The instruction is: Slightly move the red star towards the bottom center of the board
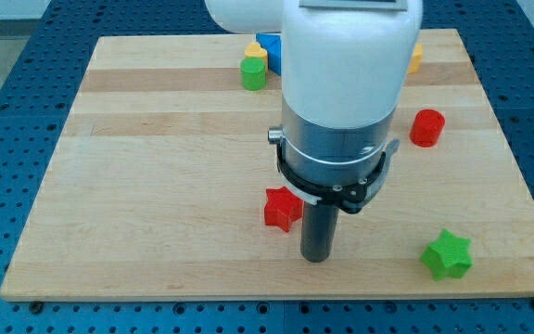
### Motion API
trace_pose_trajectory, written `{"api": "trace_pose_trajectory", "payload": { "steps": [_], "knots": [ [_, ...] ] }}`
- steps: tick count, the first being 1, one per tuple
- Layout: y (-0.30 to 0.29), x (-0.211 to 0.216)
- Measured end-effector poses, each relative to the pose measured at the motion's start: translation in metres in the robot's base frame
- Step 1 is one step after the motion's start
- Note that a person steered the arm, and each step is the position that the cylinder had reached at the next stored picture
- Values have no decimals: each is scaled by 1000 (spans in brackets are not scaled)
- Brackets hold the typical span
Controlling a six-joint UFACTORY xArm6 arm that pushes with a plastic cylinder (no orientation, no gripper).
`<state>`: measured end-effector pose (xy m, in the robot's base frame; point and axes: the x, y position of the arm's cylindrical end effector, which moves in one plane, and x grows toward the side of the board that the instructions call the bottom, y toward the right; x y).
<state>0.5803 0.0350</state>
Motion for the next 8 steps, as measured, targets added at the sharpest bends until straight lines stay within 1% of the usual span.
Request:
{"api": "trace_pose_trajectory", "payload": {
  "steps": [1, 2, 3, 4, 5, 6, 7, 8],
  "knots": [
    [-2, -44],
    [-2, -124],
    [-2, -176],
    [7, -171],
    [66, -100],
    [69, -59],
    [59, 14],
    [25, 38]
  ]
}}
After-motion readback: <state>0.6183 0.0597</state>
